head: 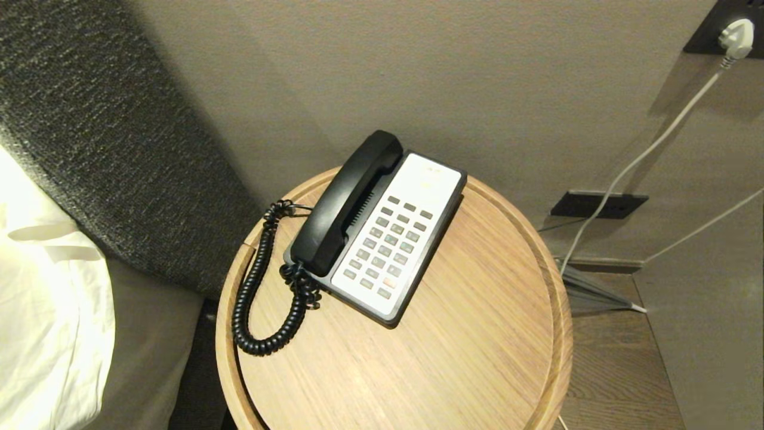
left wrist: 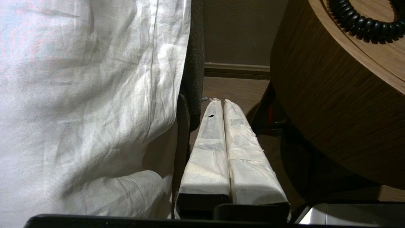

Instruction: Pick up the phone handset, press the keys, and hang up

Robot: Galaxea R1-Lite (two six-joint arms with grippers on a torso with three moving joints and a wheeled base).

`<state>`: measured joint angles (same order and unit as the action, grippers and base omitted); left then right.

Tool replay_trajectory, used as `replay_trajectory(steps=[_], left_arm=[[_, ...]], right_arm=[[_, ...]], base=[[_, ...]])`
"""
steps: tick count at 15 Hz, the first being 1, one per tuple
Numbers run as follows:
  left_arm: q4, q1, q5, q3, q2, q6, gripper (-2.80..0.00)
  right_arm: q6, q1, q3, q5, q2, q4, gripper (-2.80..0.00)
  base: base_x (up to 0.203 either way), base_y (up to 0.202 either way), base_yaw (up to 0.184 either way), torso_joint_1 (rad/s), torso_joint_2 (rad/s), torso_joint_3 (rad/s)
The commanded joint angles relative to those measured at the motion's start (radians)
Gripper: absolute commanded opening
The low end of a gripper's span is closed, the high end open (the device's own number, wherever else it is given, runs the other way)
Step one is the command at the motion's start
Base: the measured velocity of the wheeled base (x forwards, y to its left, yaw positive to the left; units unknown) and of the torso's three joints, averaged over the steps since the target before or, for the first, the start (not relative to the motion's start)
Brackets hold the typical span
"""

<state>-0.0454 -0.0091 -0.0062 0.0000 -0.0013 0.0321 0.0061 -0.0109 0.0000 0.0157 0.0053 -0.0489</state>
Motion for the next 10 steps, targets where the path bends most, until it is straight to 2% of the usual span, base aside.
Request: replay_trajectory(steps=[1, 10], left_arm=[[-0.001, 0.000, 0.000, 0.025, 0.001, 0.000, -2.80], [-0.013, 0.000, 0.000, 0.029, 0.000, -0.005, -2.80]], right_arm=[[0.002, 0.000, 0.018, 0.001, 0.004, 0.000, -2.80], [0.002, 0.000, 0.018, 0.001, 0.004, -0.002, -2.80]], base=[[0.000, 0.000, 0.000, 0.000, 0.00, 0.000], [0.000, 0.000, 0.000, 0.000, 0.00, 0.000]])
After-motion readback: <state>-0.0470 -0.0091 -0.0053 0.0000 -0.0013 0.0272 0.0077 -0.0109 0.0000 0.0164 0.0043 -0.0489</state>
